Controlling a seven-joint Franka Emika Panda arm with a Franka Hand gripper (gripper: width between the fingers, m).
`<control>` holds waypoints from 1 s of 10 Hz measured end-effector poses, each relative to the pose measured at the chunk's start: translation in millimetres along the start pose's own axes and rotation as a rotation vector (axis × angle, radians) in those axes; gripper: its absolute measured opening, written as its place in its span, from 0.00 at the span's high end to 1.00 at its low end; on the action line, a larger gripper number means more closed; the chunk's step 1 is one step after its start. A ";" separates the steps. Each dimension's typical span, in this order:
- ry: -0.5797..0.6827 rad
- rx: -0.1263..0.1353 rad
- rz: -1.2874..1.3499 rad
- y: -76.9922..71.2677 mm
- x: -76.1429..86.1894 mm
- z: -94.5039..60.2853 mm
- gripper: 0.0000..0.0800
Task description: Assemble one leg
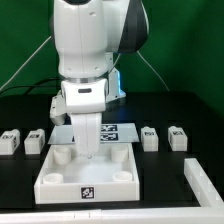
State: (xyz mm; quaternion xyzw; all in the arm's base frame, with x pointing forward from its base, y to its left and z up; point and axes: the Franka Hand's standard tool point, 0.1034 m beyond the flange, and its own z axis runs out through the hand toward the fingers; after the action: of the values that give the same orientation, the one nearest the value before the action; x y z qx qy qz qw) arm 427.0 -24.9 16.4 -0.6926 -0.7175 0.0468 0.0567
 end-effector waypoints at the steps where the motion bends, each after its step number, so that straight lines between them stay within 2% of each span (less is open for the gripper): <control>1: 0.000 0.001 0.000 -0.2 0.0 0.3 0.53; 2: 0.000 0.001 0.000 -0.3 0.0 0.5 0.70; 3: 0.000 0.001 0.000 -0.3 0.0 0.6 0.70; 4: 0.000 0.001 0.001 -0.1 -0.3 0.4 0.91; 10: 0.000 -0.002 0.002 0.3 -0.4 0.0 0.92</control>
Offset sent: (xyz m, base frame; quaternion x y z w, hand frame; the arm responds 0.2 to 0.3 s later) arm 0.0000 0.0000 0.0000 0.0000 0.0000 0.0000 1.0000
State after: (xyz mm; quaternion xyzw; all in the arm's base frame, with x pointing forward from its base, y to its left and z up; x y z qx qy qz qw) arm 427.3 -25.3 16.3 -0.6932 -0.7170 0.0463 0.0562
